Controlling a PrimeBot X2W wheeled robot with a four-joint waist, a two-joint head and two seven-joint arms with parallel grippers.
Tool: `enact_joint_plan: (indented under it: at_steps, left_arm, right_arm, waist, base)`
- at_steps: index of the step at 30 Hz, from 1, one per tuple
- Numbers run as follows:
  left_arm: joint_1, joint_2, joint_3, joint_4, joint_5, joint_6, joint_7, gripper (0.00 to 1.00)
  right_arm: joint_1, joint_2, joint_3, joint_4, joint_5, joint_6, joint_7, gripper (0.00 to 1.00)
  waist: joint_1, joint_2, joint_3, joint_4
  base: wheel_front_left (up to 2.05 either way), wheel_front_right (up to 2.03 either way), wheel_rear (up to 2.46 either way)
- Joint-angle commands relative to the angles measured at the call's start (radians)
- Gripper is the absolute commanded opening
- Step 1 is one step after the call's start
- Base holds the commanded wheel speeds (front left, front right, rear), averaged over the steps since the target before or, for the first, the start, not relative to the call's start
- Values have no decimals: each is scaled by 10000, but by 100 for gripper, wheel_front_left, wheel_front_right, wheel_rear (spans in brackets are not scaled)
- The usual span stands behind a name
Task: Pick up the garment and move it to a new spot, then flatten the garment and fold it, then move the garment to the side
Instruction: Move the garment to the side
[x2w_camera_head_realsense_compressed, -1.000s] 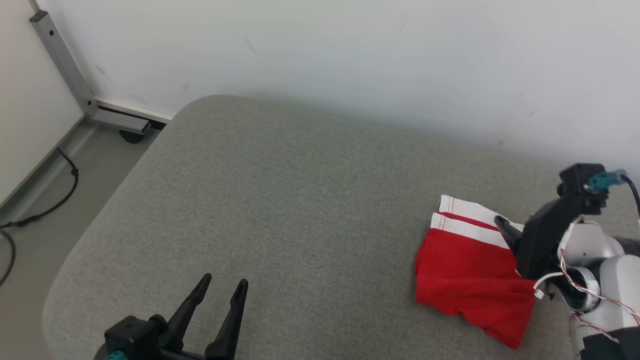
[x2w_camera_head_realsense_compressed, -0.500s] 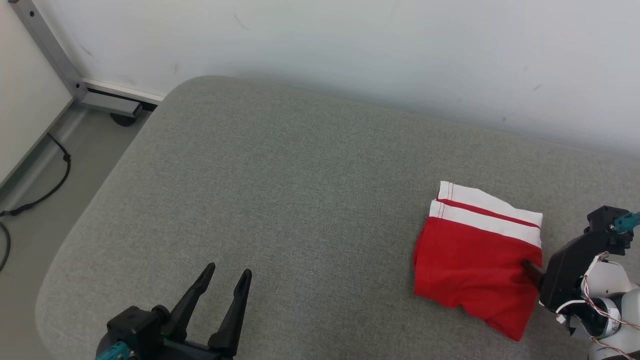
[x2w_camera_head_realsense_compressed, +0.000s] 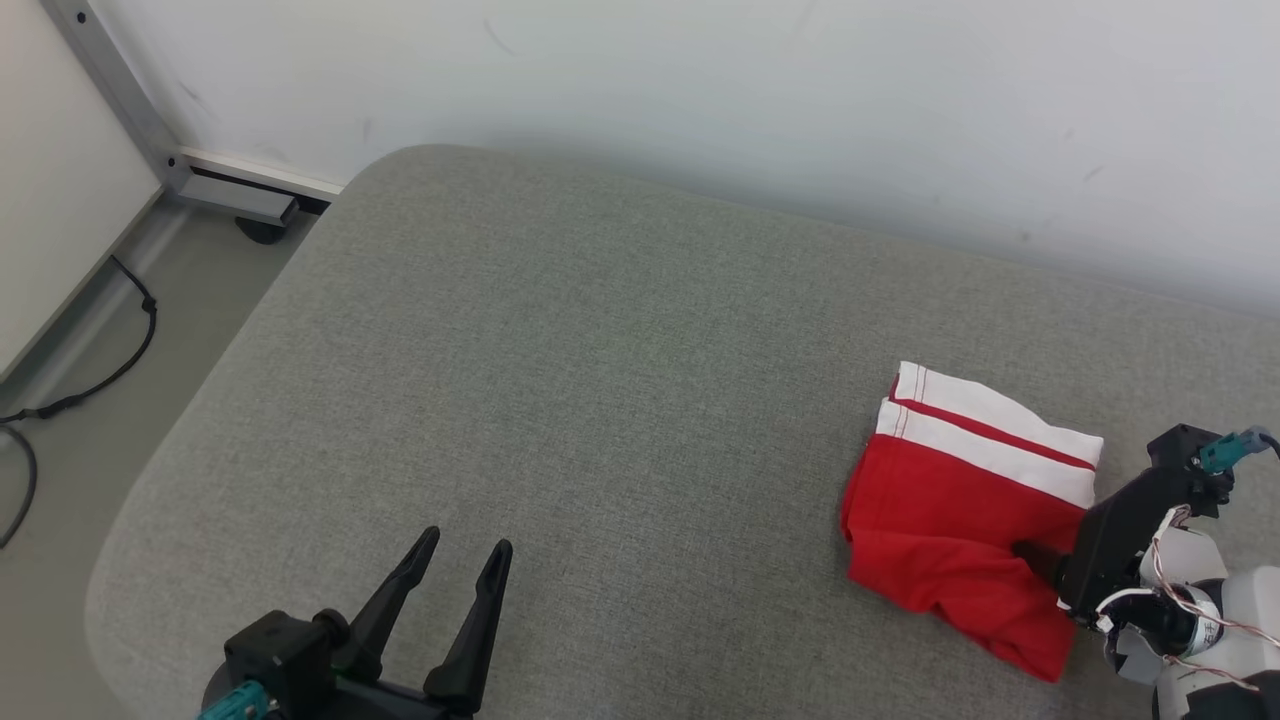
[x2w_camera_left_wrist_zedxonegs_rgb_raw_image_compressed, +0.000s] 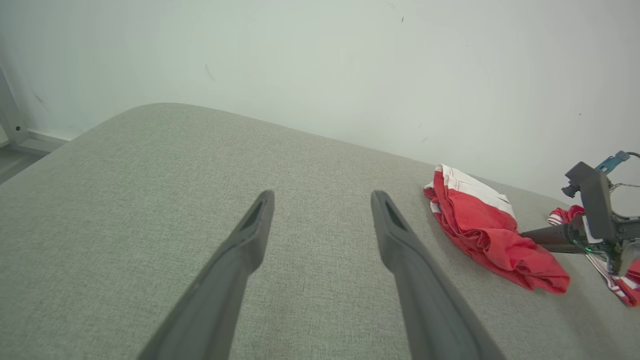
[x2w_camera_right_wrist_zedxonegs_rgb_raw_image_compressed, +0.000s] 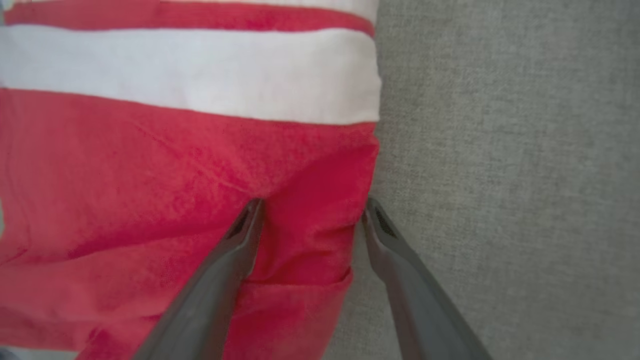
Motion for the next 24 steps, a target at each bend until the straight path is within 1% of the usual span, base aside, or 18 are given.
enact_joint_plan:
  at_steps: [1,6,7,8,10,14,17,20,21,24]
  left_arm:
    - [-168,23,-6,21,-27,-16,-51,100]
    - [-140,-14,-45,81,-44,-35,-86,100]
    - [-123,-10,-42,93,-48,-28,-98,100]
    - [-106,-9,-39,96,-57,-23,-86,100]
    - [-78,2,-35,115,-73,-13,-95,100]
    - [4,14,-29,143,-105,32,-120,100]
    - [69,42,-40,154,-133,52,-132,100]
    - [160,75,-41,144,-159,69,-148,100]
    - [160,75,-41,144,-159,69,-148,100]
    - [255,121,-26,98,-173,101,-165,100]
  right_arm:
    - [-69,25,-33,307,69,-10,-58,100]
    - [-548,45,-79,1334,52,-8,-438,100]
    - [-631,48,-77,1506,4,-8,-517,79]
    - [-724,48,-67,1655,-26,-8,-579,39]
    - [-898,60,57,1870,-53,-8,-714,0]
    - [-1070,20,336,2054,-88,-8,-858,0]
    - [-1112,21,510,1848,-143,-8,-818,0]
    - [-923,-1,653,1258,-331,-8,-565,0]
    - [-923,-1,653,1258,-331,-8,-565,0]
    - [-572,-4,854,255,-517,-8,9,0]
  waist:
    - [0,0,13,58]
    - [0,0,19,184]
    - [0,0,13,195]
    - [0,0,7,201]
    - [0,0,-13,200]
    - [0,0,-127,103]
    - [0,0,-245,-1]
    - [0,0,-381,-127]
    - [0,0,-381,-127]
    - [0,0,-487,-263]
  base:
    - [0,0,0]
    - [0,0,0]
    - [0,0,0]
    - [0,0,0]
    - [0,0,0]
    - [0,0,0]
    - [0,0,0]
    - [0,0,0]
    - [0,0,0]
    - [0,0,0]
